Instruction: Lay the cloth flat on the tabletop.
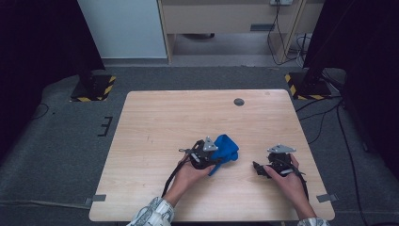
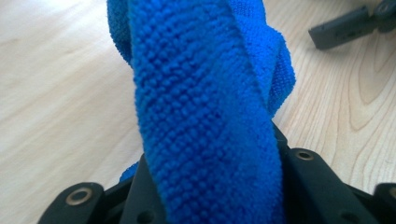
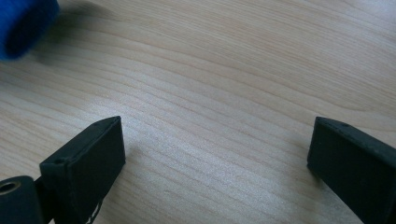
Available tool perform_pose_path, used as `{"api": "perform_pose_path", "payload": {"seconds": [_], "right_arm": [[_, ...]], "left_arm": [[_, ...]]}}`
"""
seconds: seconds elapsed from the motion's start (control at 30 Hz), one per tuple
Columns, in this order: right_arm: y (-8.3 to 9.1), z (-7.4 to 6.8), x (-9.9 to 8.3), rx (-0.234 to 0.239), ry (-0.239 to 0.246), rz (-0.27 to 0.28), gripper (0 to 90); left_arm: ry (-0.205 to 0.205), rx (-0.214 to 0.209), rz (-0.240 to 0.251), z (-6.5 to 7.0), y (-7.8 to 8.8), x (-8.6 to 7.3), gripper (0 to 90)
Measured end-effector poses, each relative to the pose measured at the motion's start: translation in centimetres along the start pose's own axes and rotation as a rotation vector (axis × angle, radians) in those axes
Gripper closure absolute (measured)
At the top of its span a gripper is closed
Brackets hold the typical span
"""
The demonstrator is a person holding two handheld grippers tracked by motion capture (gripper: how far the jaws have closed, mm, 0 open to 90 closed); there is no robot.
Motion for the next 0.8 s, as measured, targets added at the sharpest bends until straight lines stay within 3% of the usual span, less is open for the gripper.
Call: {"api": "perform_pose_path", "payload": {"seconds": [0.2,0.3,0.33,0.37,0.43,0.47,0.63,0.8], "right_arm": [[0.0,0.0,0.0,0.000,0.000,0.000,4.2],[0.0,0.0,0.0,0.000,0.000,0.000,4.2],[0.0,0.0,0.0,0.000,0.000,0.000,4.2],[0.0,0.0,0.0,0.000,-0.002,-0.001,4.2],[0.0,0.0,0.0,0.000,-0.002,-0.001,4.2],[0.0,0.0,0.0,0.000,-0.002,-0.001,4.2],[0.0,0.0,0.0,-0.001,-0.004,-0.002,4.2],[0.2,-0.2,0.1,0.008,0.005,0.003,10.2]], "left_arm": [[0.024,-0.009,-0.004,-0.1,-0.8,-0.6,60.3],[0.025,0.007,-0.002,-0.2,-1.0,-0.6,39.8],[0.032,0.013,0.000,-0.2,-0.9,-0.5,39.8],[0.038,0.019,0.007,-0.3,-0.8,-0.5,31.9],[0.068,0.049,0.059,-0.6,0.3,-0.1,16.3],[0.068,0.049,0.059,-0.6,0.3,-0.1,13.7],[0.109,0.080,0.131,-1.6,2.4,0.1,8.8],[0.118,0.090,0.176,-2.1,4.3,-0.1,8.0]]}}
Point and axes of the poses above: each handheld gripper's, and its own axes: y roughly backward along the jaws, x roughly out of its top, z roughly to its right, the point moved 3 cm from there along -y, roughly forward along the jaws, and after that the axes turned 4 degrees about -y, right-handed, at the moved point
